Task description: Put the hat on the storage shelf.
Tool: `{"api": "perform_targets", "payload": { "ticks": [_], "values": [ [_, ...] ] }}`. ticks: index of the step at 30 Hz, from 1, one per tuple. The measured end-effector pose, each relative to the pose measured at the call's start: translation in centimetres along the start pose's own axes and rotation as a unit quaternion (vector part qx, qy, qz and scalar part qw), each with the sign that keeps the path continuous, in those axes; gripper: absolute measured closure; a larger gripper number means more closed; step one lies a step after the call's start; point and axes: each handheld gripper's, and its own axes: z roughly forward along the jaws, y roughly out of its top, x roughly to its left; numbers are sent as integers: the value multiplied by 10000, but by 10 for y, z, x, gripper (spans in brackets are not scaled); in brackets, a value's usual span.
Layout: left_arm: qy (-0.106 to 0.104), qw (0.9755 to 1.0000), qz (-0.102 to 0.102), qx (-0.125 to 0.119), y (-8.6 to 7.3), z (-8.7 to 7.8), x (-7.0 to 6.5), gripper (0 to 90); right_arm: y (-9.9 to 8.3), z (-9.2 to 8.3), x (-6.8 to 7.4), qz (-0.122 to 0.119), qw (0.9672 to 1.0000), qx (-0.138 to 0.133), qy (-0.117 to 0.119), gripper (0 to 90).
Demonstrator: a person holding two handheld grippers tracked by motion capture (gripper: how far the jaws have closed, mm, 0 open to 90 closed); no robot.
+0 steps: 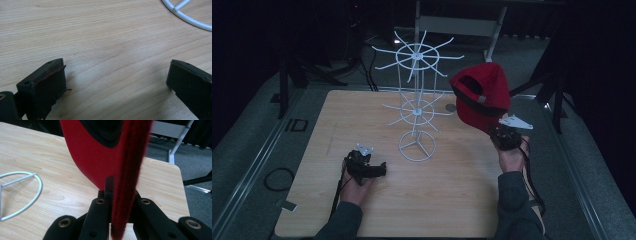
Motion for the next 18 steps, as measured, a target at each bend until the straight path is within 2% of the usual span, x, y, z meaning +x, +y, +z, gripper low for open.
{"api": "perform_targets", "payload": {
  "ticks": [18],
  "values": [
    [-5, 10000, 5, 5, 0, 0, 0, 27, 12, -3, 1, 16, 10000, -21, -19, 860]
  ]
}}
